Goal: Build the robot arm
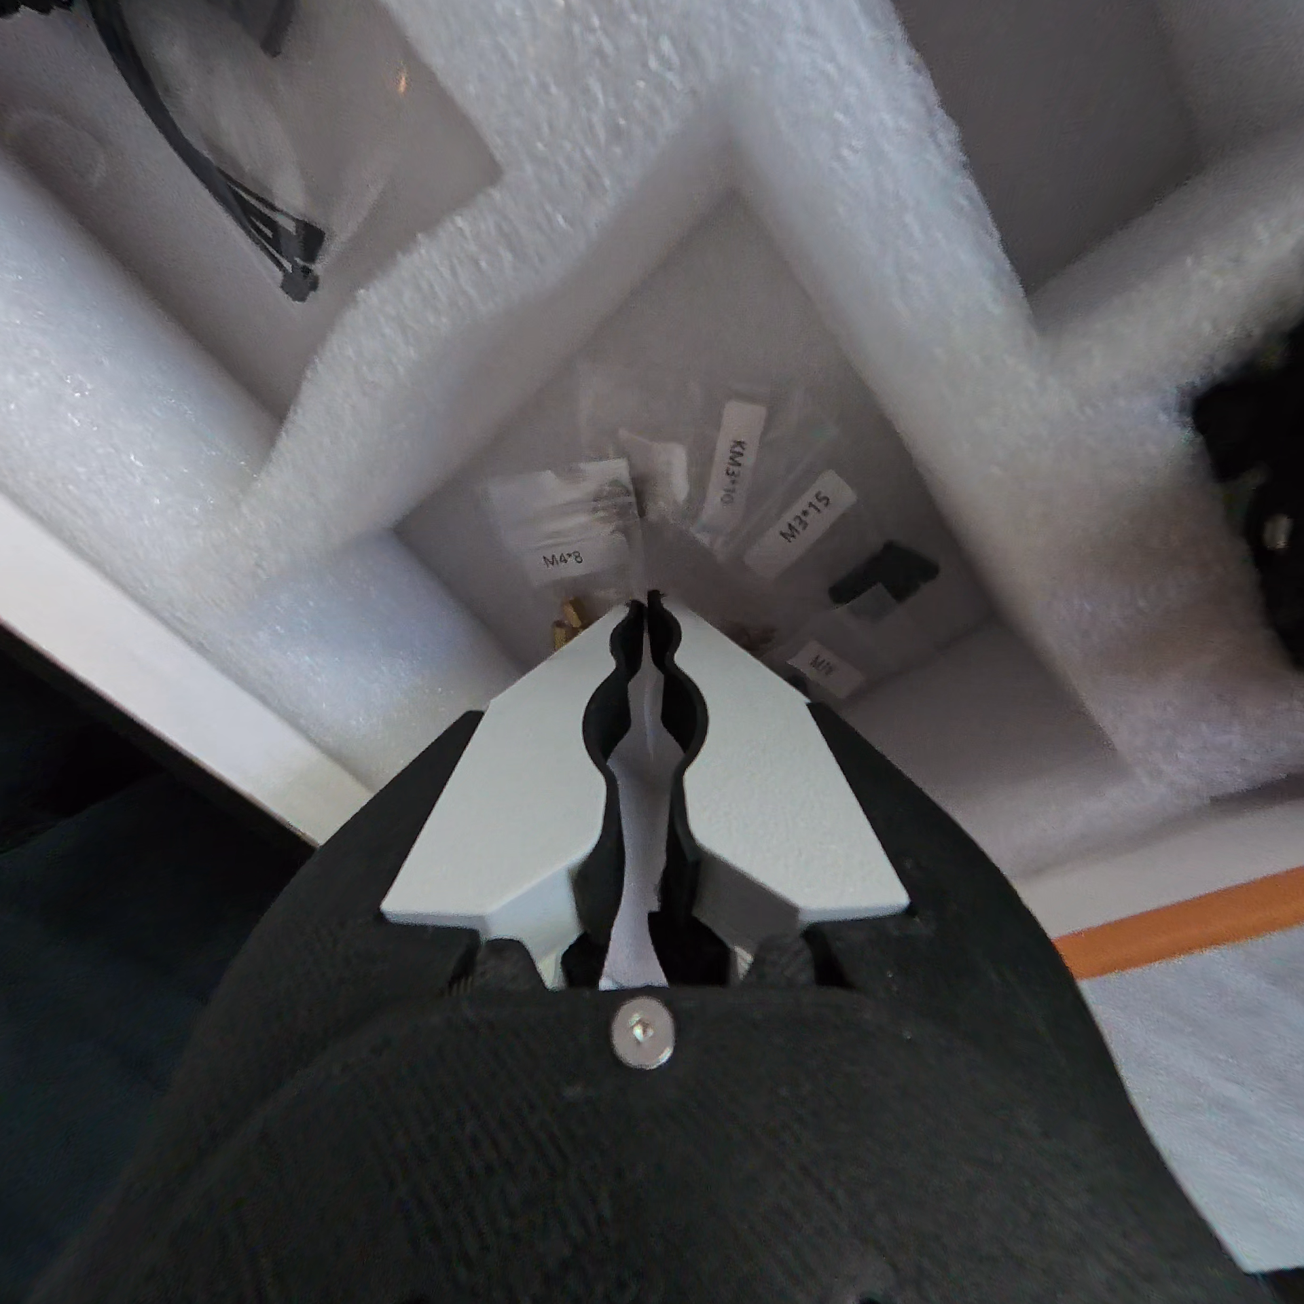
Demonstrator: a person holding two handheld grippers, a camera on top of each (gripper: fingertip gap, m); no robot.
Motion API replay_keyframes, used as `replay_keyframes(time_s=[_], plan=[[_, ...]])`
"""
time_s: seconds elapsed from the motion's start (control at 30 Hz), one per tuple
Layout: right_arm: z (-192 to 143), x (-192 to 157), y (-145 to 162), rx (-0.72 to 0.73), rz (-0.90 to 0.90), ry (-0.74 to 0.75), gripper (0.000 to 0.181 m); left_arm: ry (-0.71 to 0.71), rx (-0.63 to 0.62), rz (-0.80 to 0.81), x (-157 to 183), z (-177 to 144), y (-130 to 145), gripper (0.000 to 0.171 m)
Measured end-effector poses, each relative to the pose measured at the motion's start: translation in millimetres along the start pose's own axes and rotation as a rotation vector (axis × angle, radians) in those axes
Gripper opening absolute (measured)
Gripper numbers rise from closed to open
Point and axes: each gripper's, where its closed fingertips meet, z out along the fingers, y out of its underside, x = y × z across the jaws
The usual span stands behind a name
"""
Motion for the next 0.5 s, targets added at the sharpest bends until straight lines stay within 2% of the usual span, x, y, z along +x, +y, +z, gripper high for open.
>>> replay_keyframes(time_s=[0.1,0.2,0.3,0.37,0.4,0.47,0.5], plan=[[-2.8,3.1,6.4,0.003,0.044,-0.024,0.0,-0.001,-0.004,-0.002,-1.9,0.5,0.3,0.013],[-4.0,-2.7,-4.2,0.079,0.063,-0.091,0.001,0.002,-0.008,-0.005,-3.4,2.1,0.4,0.013],[1.4,1.4,-9.1,0.083,0.037,-0.05,0.017,0.006,-0.008,-0.009,-3.6,3.8,-0.6,0.013],[7.1,-1.3,-5.5,0.048,0.007,-0.05,0.018,0.009,-0.011,-0.01,-3.2,4.8,-1.0,0.013],[5.8,-2.5,-5.7,0.05,-0.009,-0.057,0.016,0.011,-0.013,-0.009,-2.5,5.0,-1.1,0.013],[3.0,-10.4,0.9,0.006,0.007,-0.136,0.001,0.012,-0.018,-0.005,-1.5,4.7,-1.1,0.013],[0.4,-9.6,0.5,0.018,0.031,-0.146,0.002,0.014,-0.019,-0.003,-0.8,4.2,-1.1,0.013]])
